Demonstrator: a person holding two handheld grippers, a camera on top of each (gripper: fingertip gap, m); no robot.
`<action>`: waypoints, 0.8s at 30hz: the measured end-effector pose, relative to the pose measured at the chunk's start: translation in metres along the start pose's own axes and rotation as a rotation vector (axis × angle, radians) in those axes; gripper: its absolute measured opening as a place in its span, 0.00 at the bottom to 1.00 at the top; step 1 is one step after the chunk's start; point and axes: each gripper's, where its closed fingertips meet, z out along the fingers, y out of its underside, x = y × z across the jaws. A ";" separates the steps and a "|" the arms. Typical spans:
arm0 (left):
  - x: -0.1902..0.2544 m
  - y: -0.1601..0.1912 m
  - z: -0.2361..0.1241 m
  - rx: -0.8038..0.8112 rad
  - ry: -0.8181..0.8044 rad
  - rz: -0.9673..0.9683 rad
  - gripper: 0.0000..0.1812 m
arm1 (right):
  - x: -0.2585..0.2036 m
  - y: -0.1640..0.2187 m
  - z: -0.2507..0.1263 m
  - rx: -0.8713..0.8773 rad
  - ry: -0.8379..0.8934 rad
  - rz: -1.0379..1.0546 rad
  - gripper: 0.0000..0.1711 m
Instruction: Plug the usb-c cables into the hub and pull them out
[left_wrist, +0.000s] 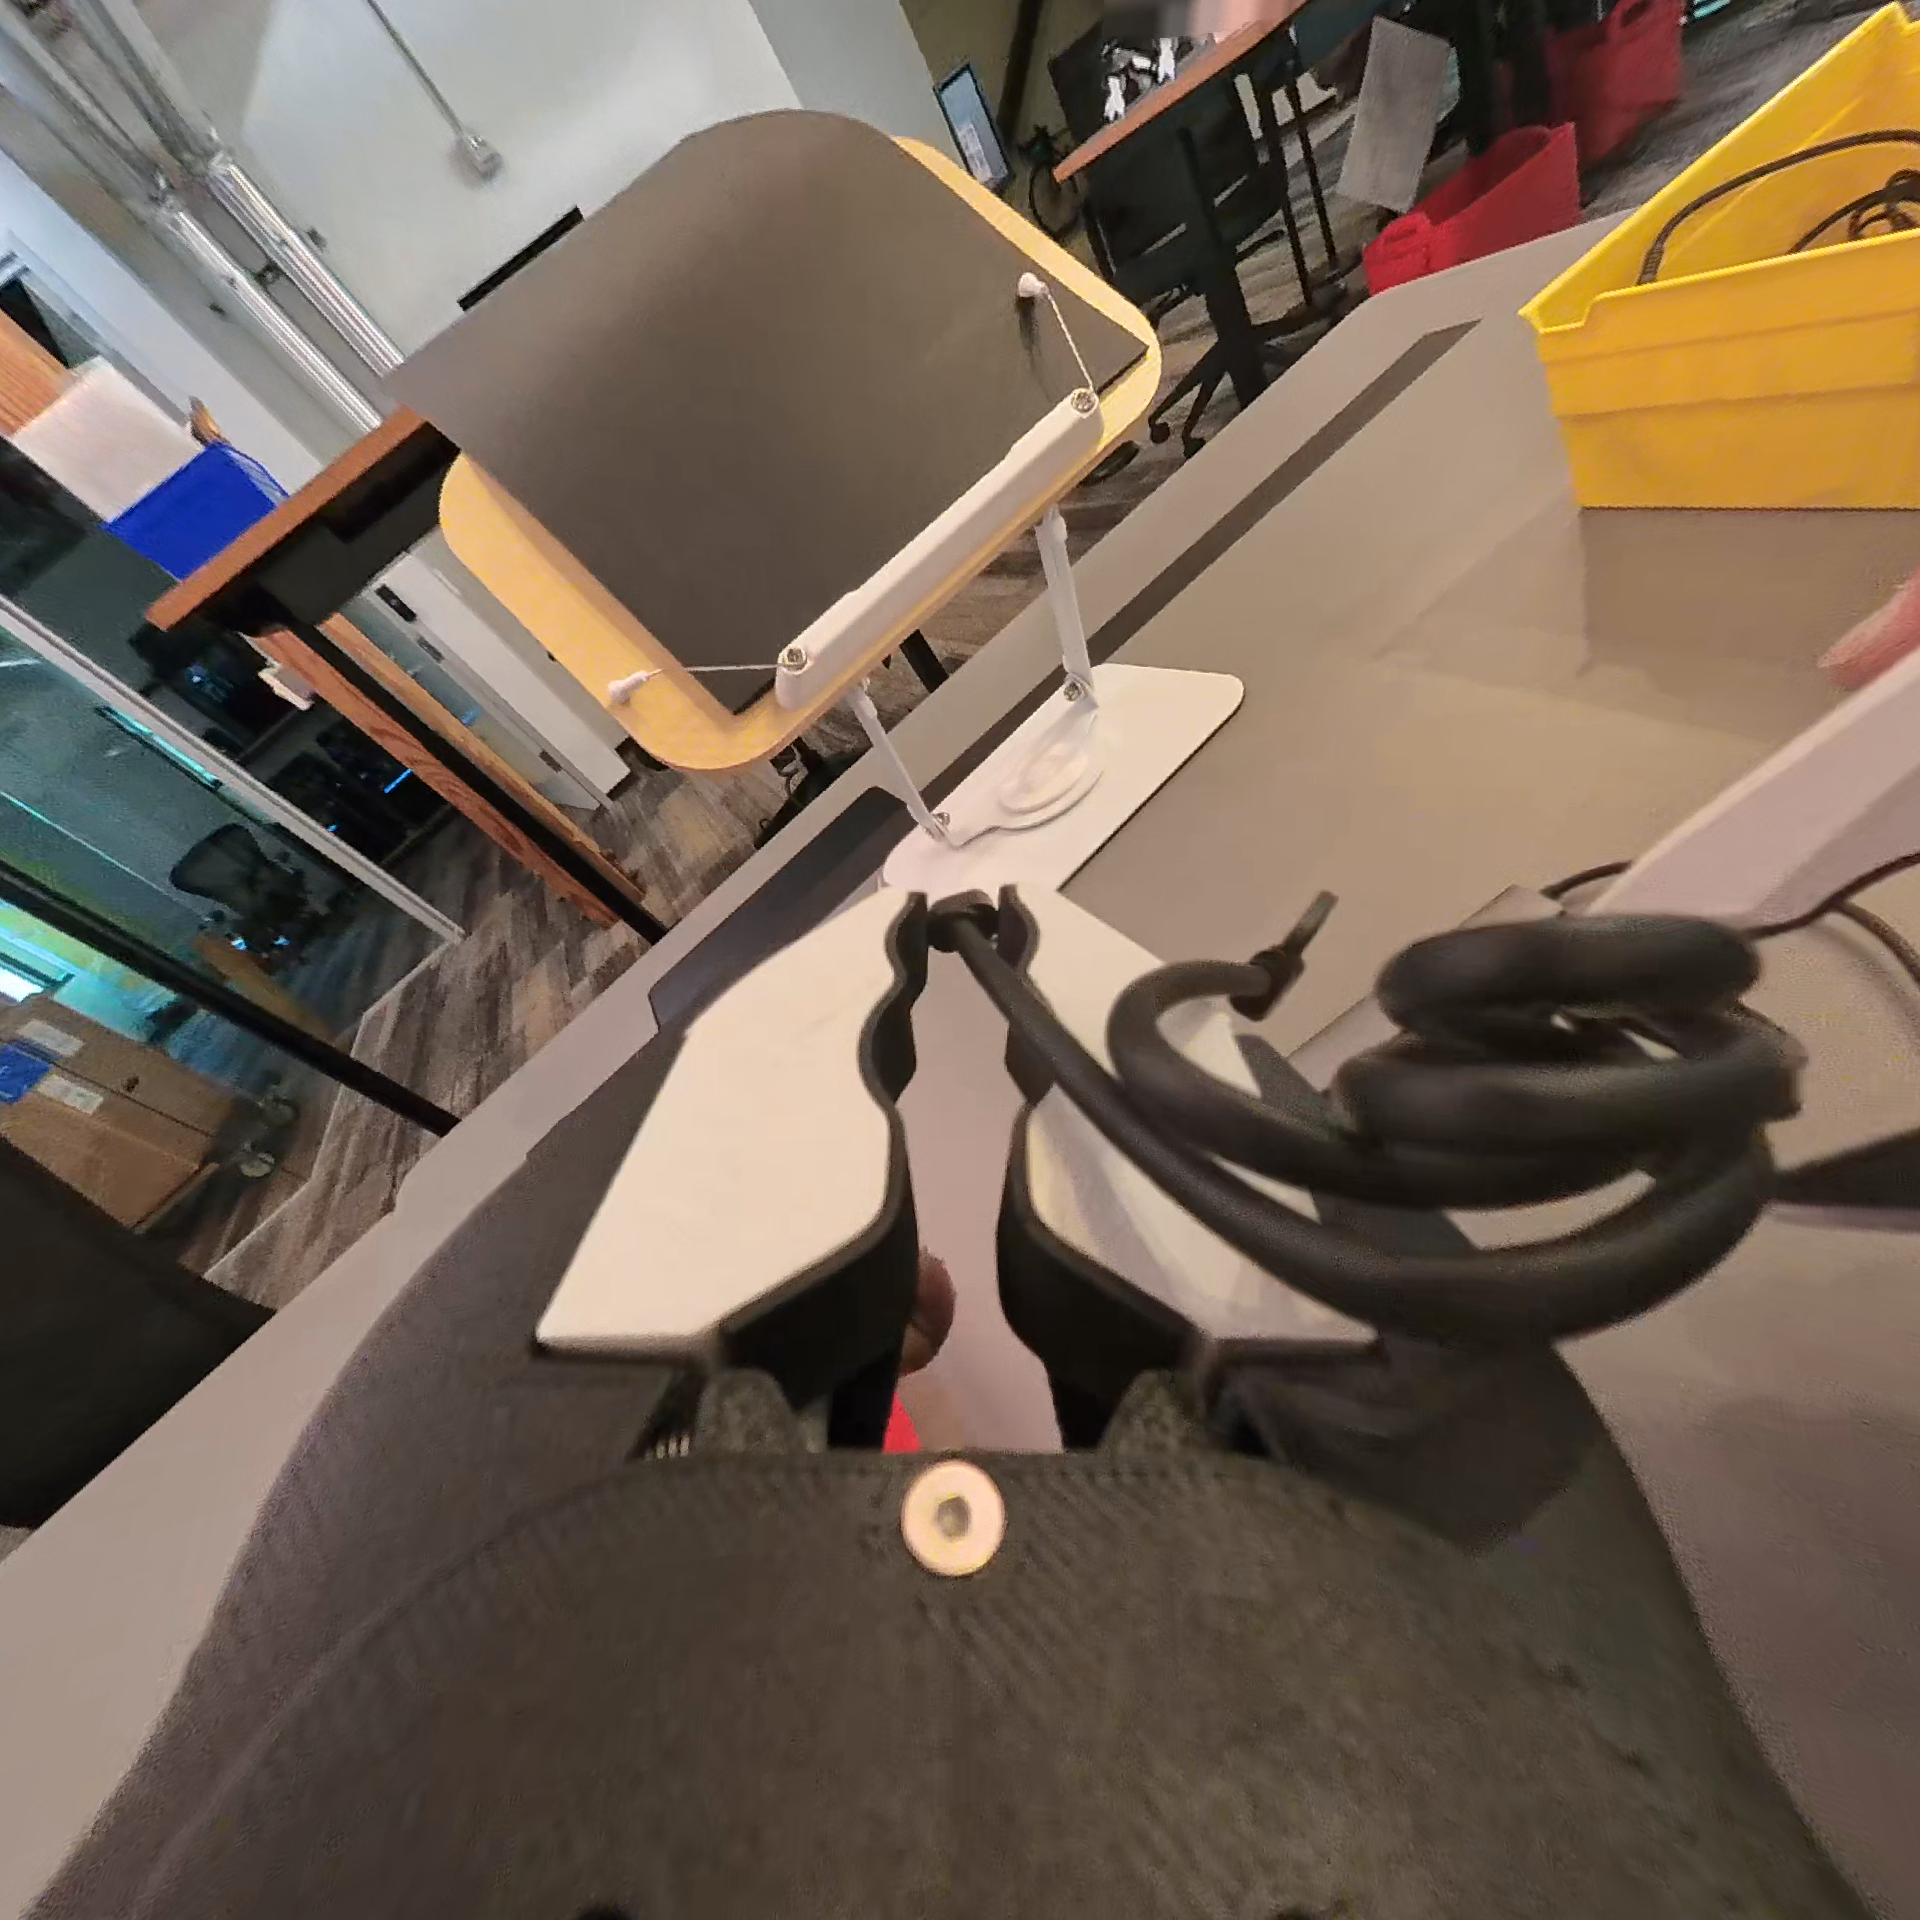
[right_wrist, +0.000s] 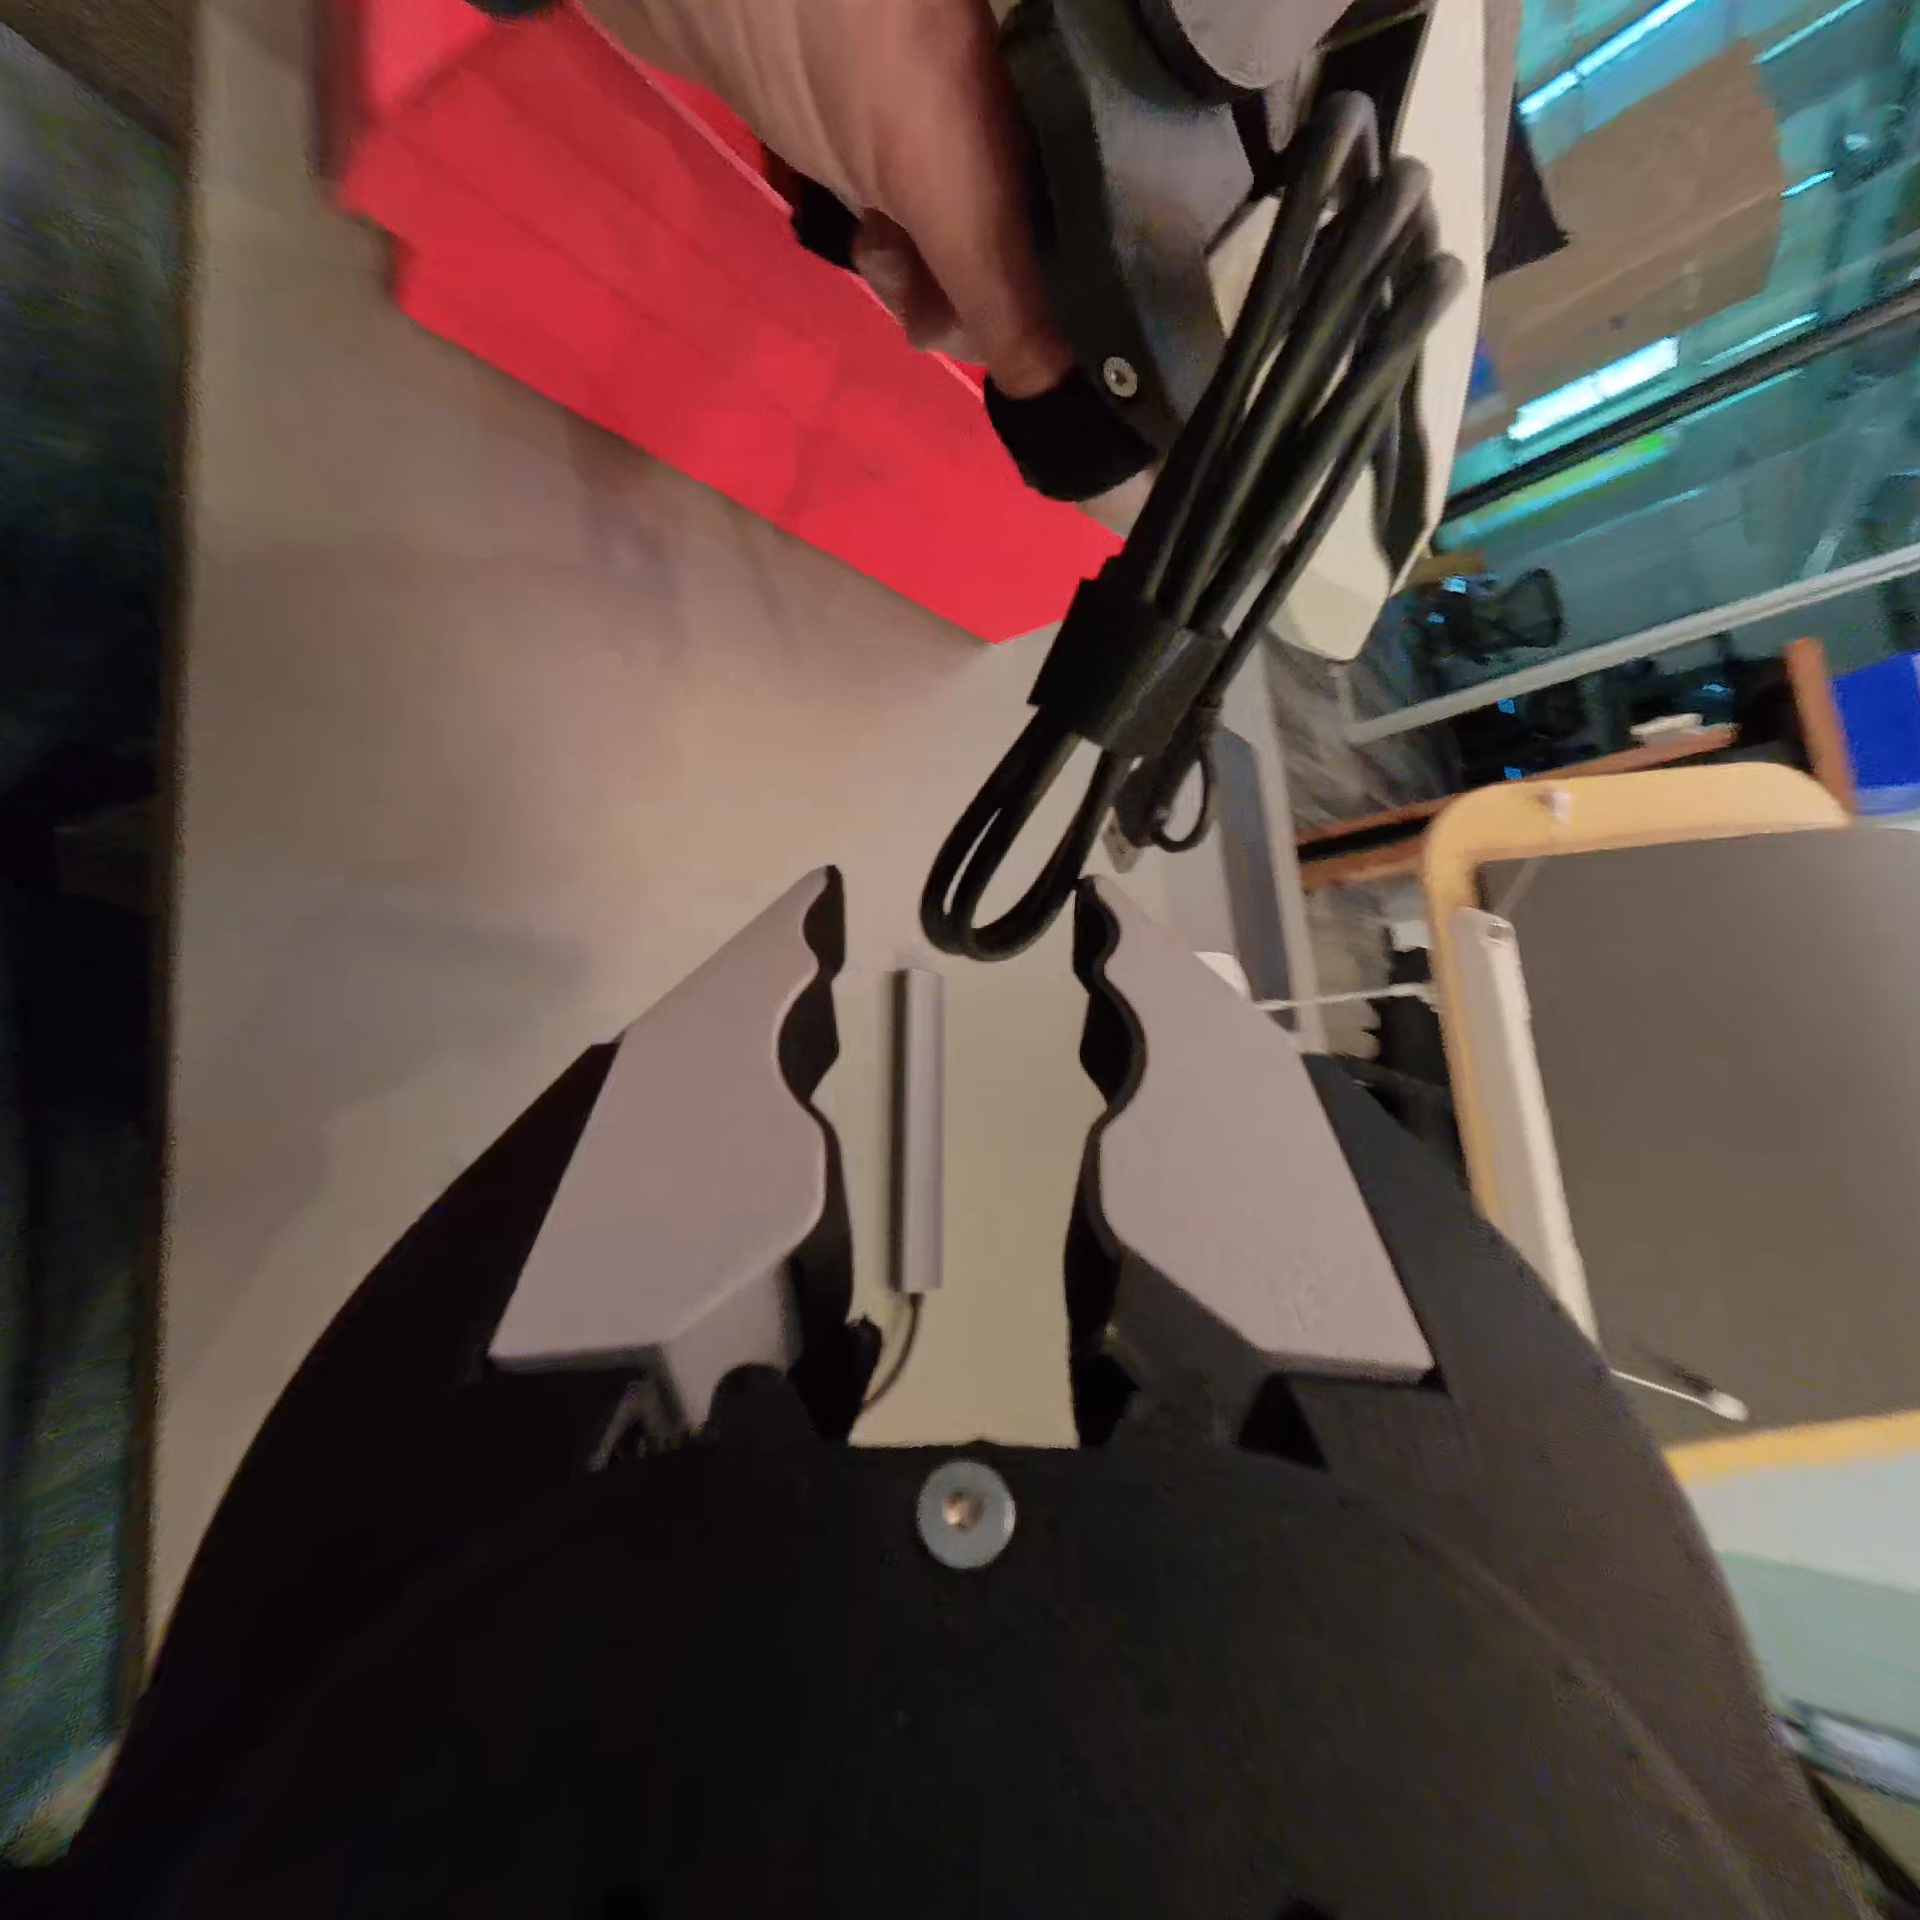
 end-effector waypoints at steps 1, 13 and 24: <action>0.000 -0.001 0.000 0.011 0.004 0.001 0.07 | -0.004 -0.001 -0.003 0.026 -0.044 0.032 0.27; 0.025 -0.039 -0.020 0.250 0.199 0.070 0.07 | 0.083 0.001 -0.034 0.391 -0.090 0.460 0.13; 0.062 -0.050 -0.037 0.307 0.407 0.164 0.07 | 0.064 -0.024 -0.011 0.399 -0.063 0.106 0.08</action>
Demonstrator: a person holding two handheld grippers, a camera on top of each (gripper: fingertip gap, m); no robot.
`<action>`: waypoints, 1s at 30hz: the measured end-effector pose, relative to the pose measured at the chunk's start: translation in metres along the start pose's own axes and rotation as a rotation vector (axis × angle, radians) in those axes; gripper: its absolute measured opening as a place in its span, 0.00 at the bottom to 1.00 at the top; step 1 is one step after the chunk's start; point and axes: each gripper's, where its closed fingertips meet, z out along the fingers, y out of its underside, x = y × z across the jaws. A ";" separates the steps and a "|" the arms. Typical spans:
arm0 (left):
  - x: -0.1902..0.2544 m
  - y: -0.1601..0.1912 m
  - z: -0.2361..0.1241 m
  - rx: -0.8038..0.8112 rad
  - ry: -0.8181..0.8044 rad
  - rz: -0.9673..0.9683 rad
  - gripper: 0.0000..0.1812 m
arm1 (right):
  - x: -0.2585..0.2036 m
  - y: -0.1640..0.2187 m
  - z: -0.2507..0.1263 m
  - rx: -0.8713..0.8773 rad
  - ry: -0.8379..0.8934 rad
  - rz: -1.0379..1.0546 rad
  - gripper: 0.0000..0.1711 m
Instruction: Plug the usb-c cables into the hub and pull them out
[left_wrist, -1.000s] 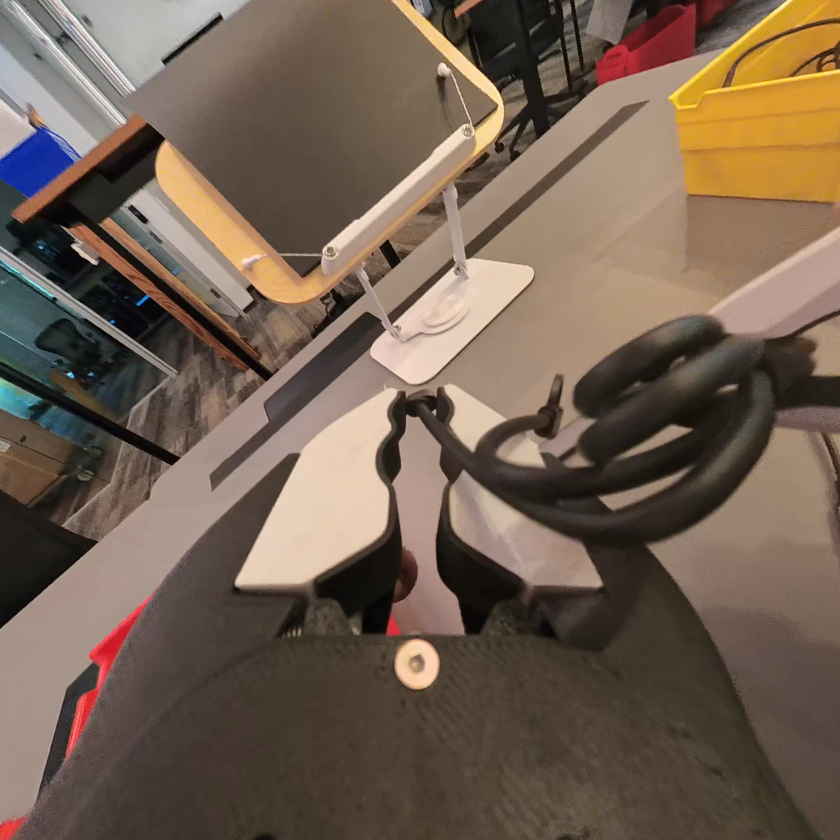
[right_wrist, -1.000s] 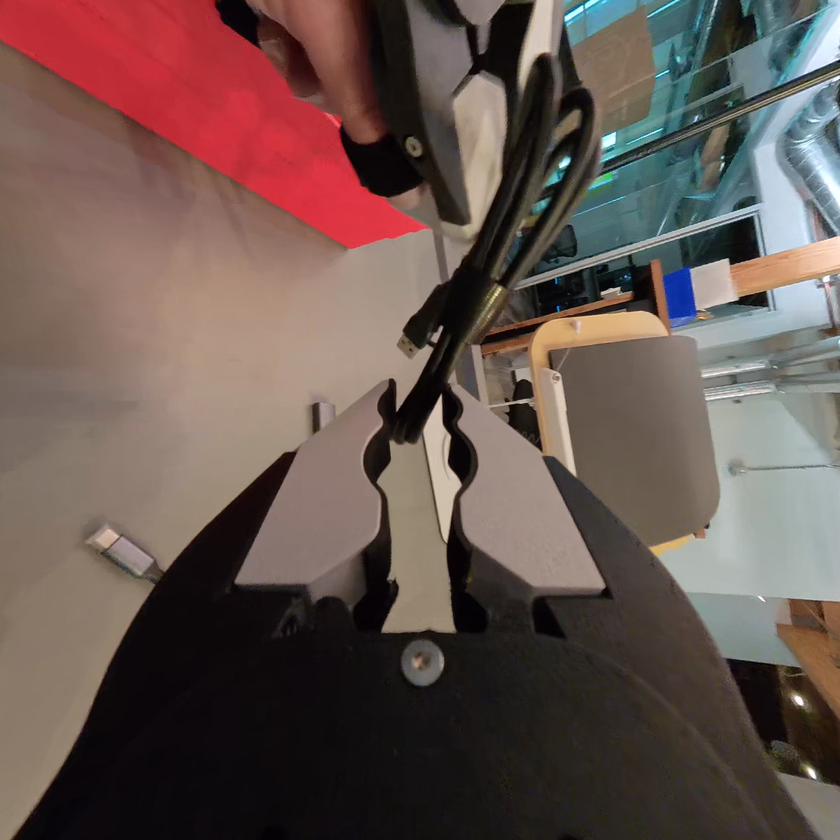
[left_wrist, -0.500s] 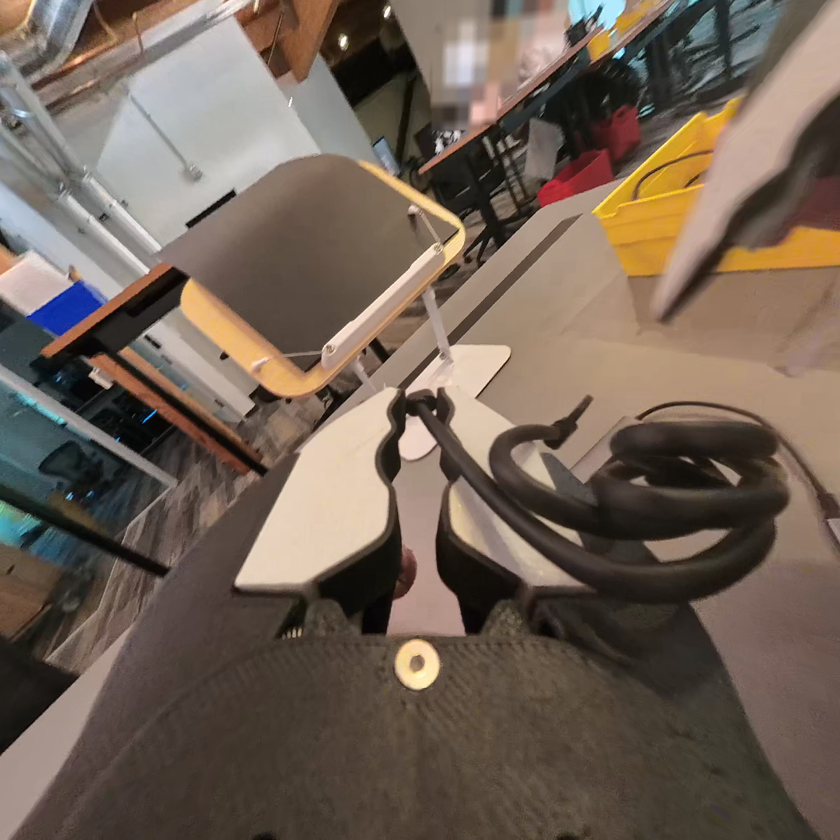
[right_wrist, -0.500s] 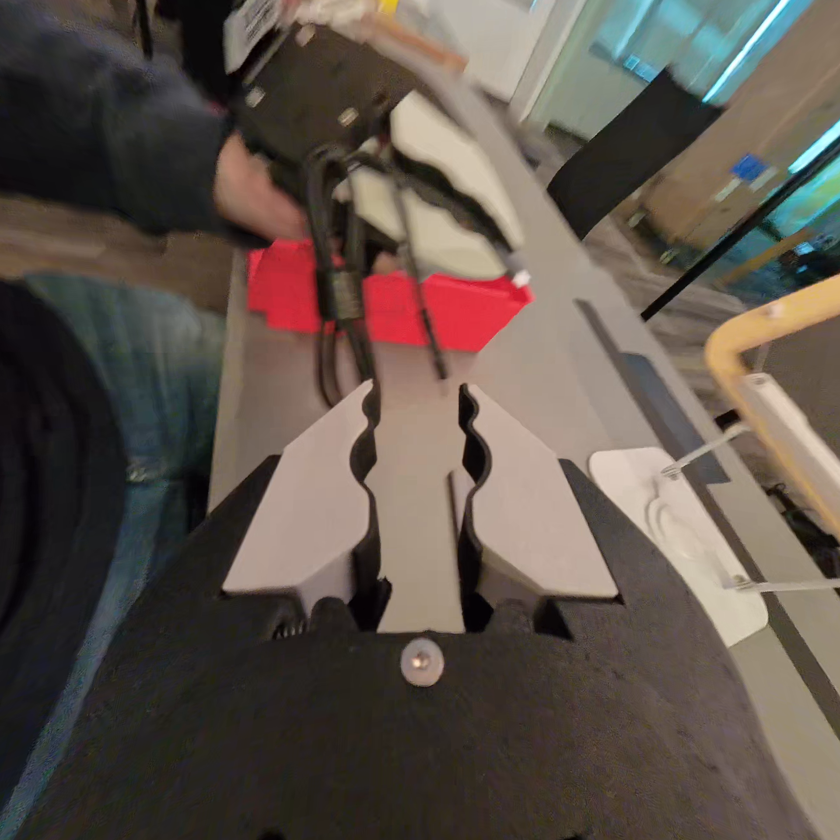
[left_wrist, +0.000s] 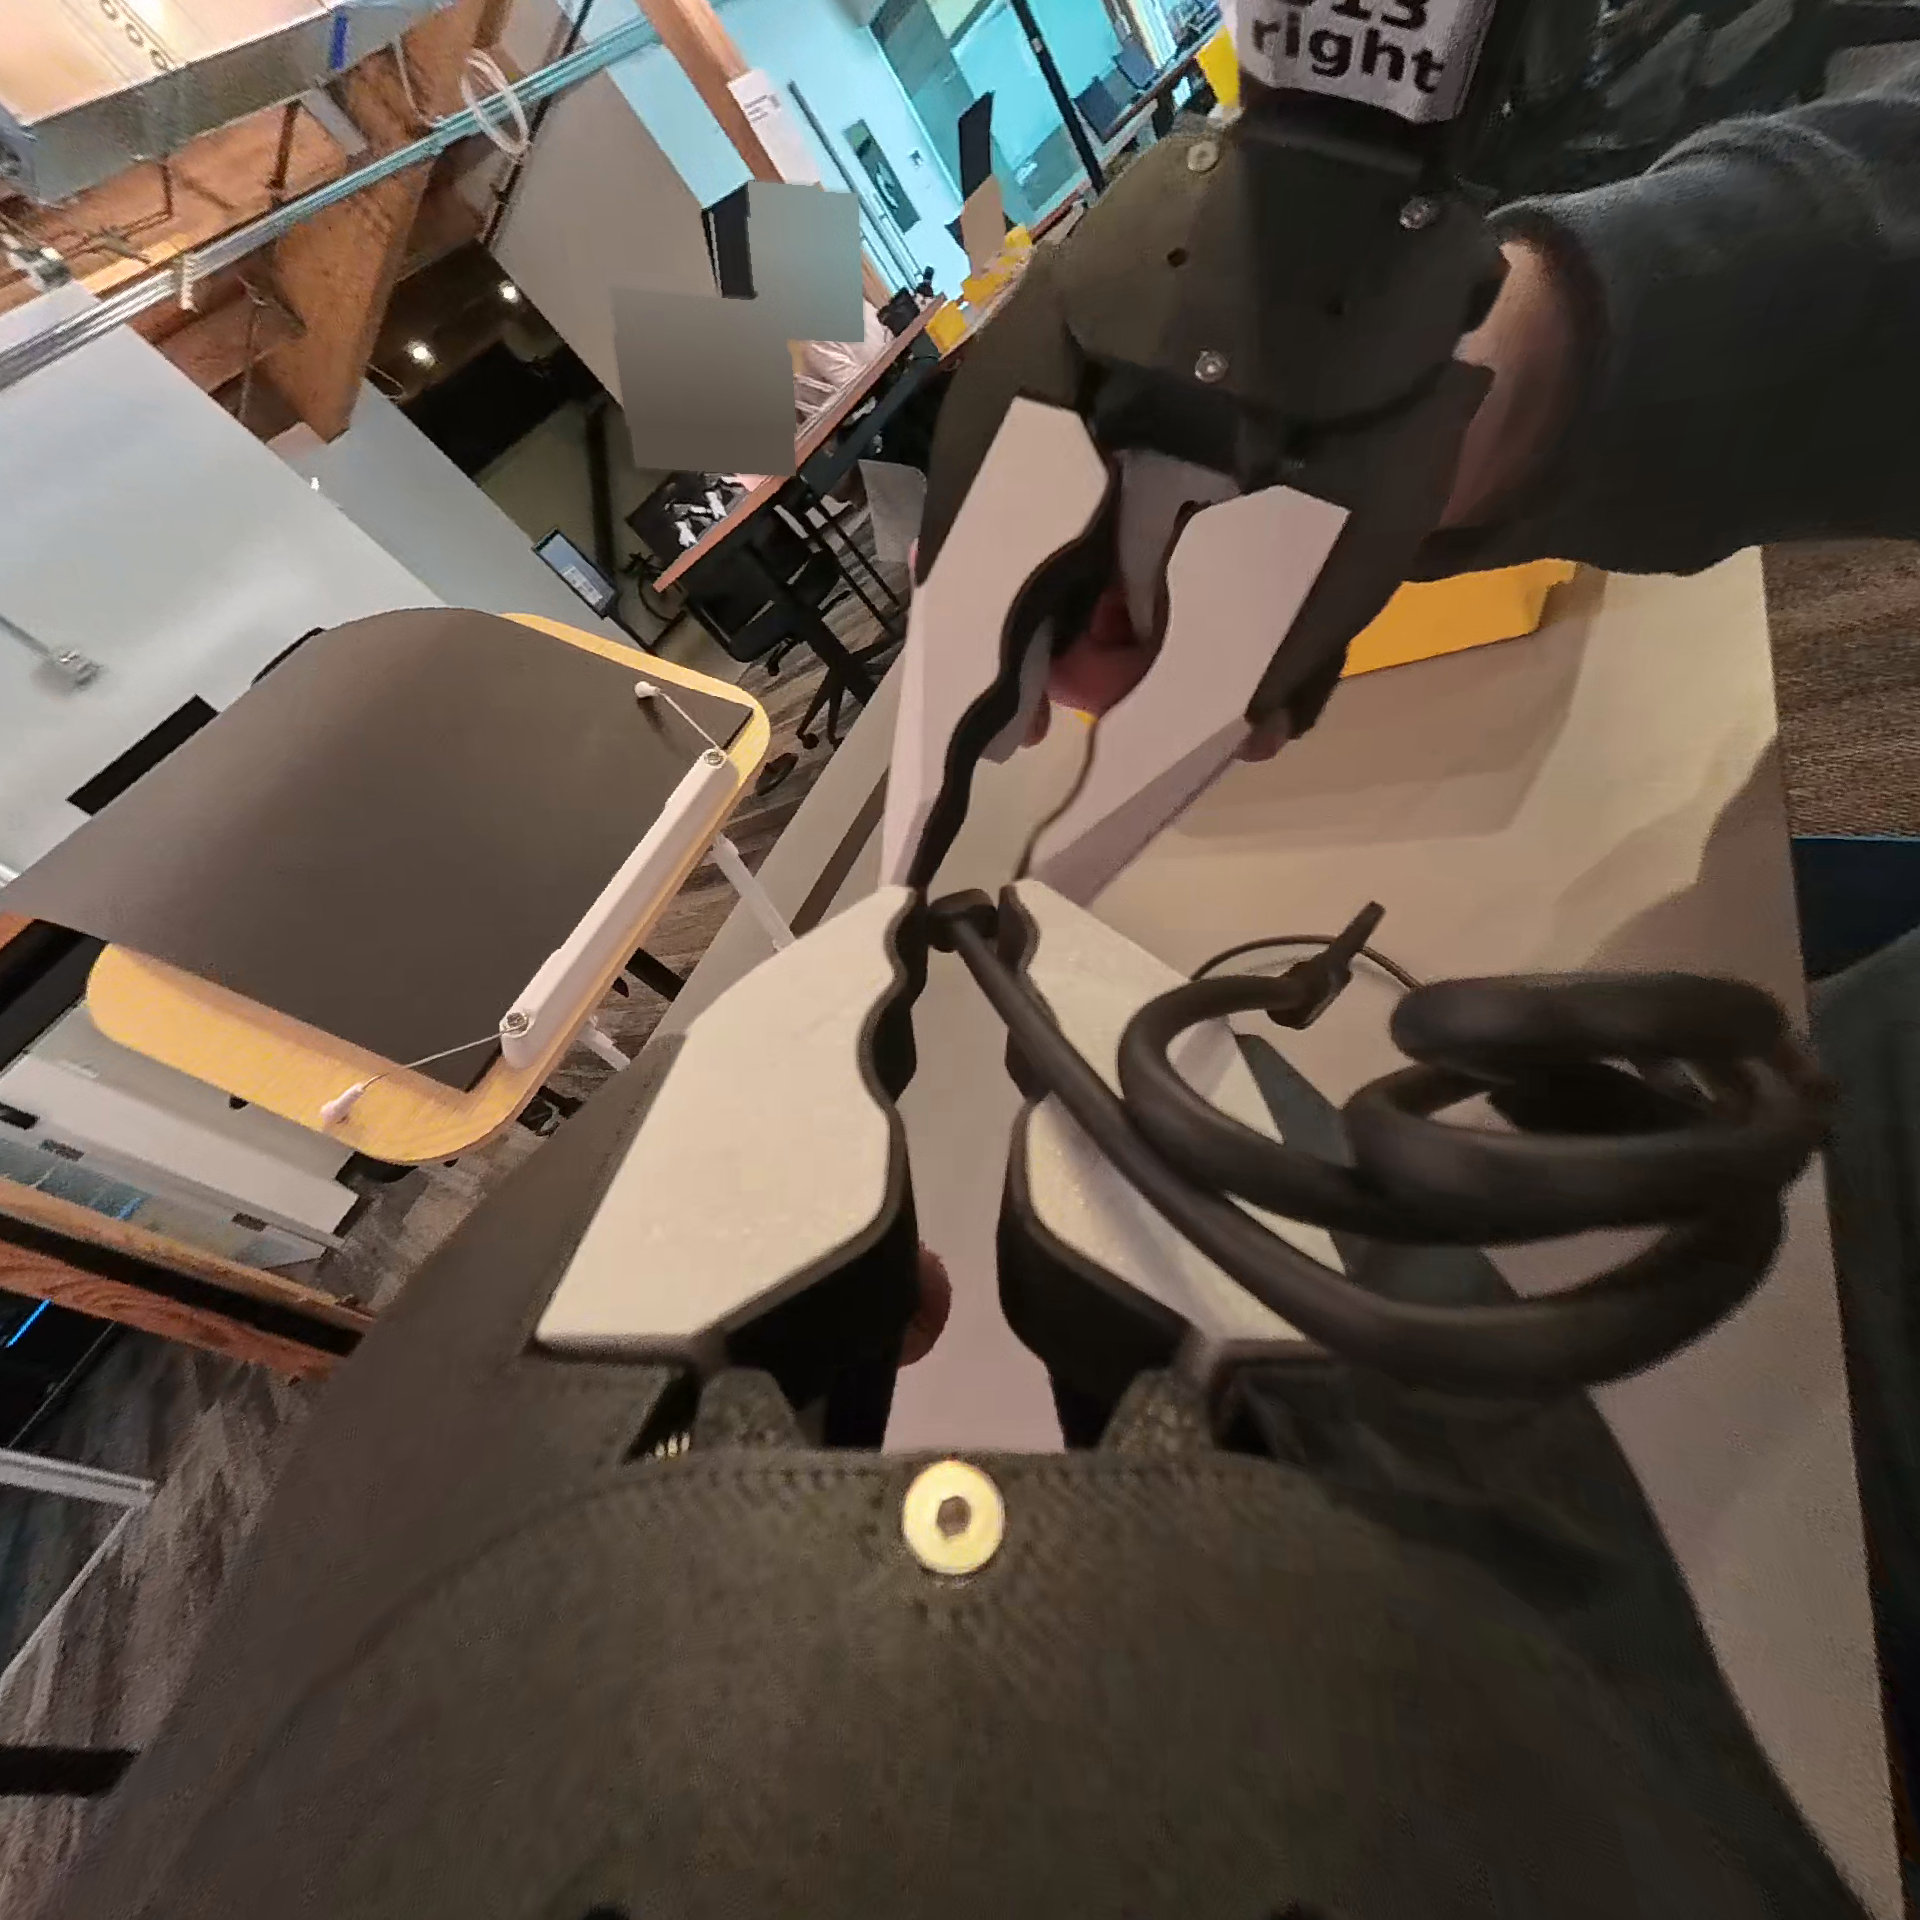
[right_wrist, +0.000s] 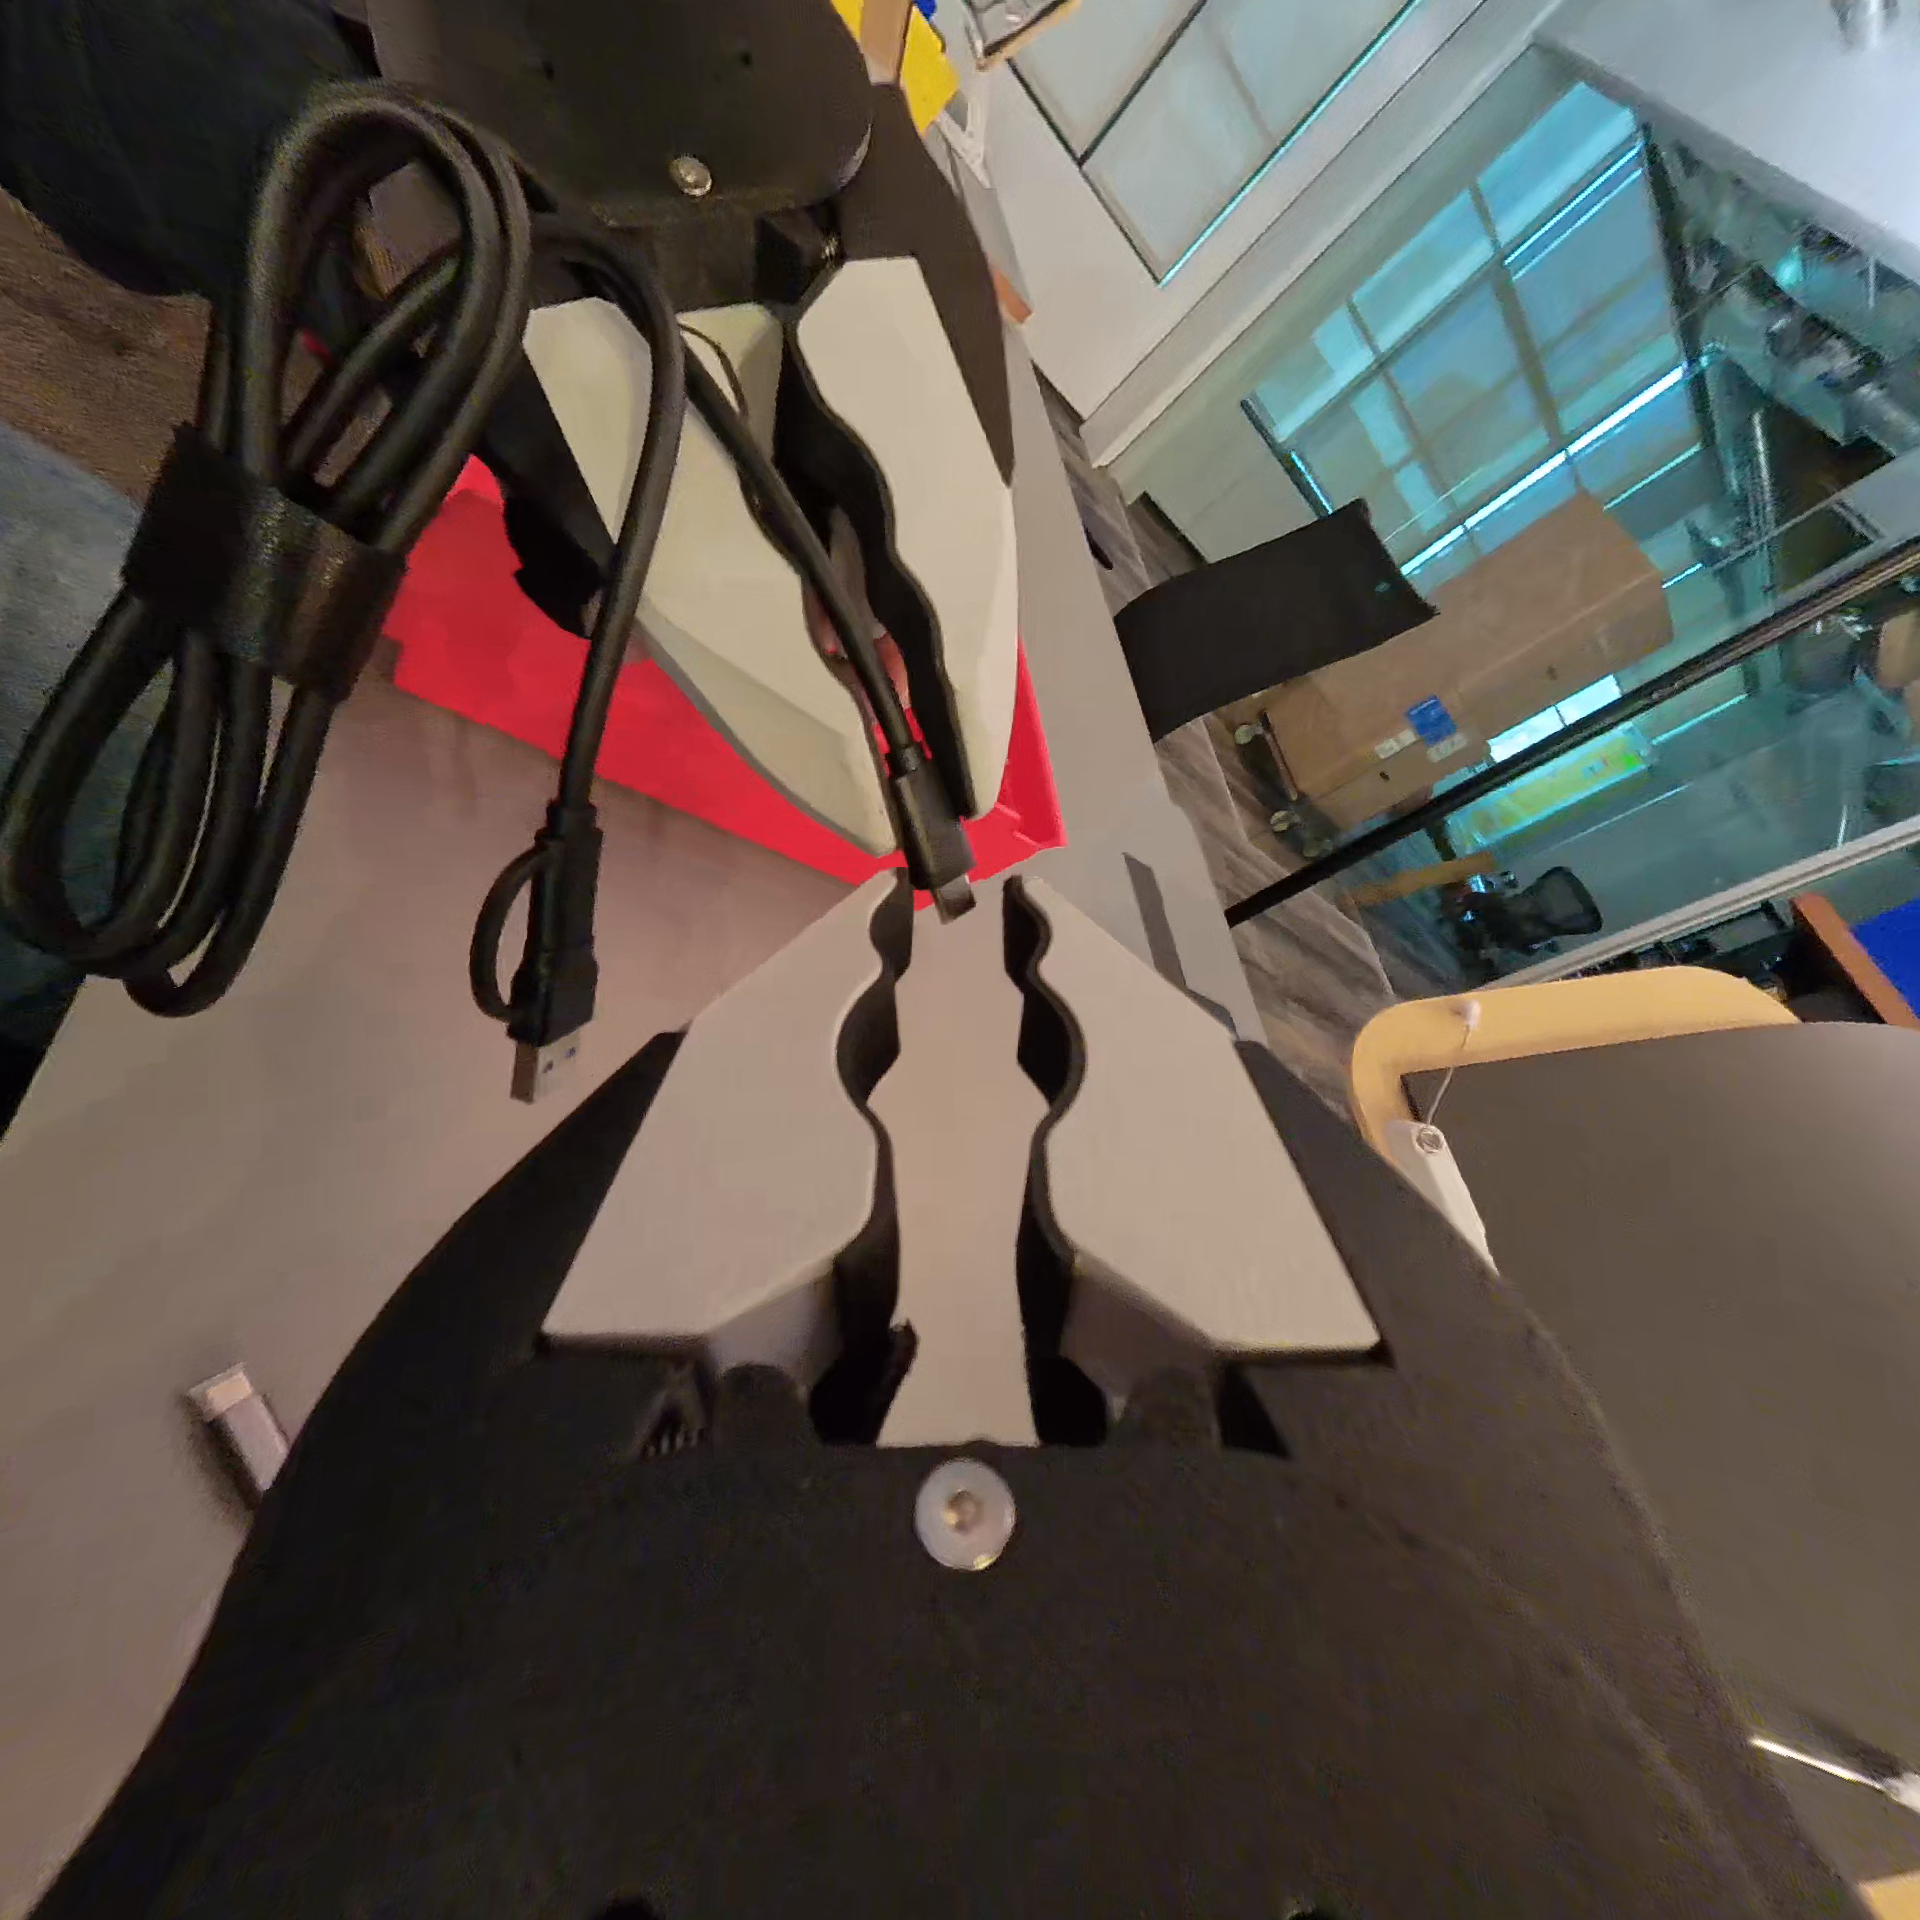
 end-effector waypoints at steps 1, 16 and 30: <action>0.001 0.001 0.000 -0.004 0.006 0.004 0.07 | -0.001 0.001 0.000 -0.009 -0.001 -0.008 0.07; -0.008 0.003 0.004 0.035 -0.008 -0.247 0.07 | 0.012 0.005 0.002 -0.111 0.376 -0.299 0.02; -0.007 -0.004 0.008 0.033 -0.041 -0.288 0.14 | 0.014 0.014 -0.003 -0.231 0.379 -0.345 0.02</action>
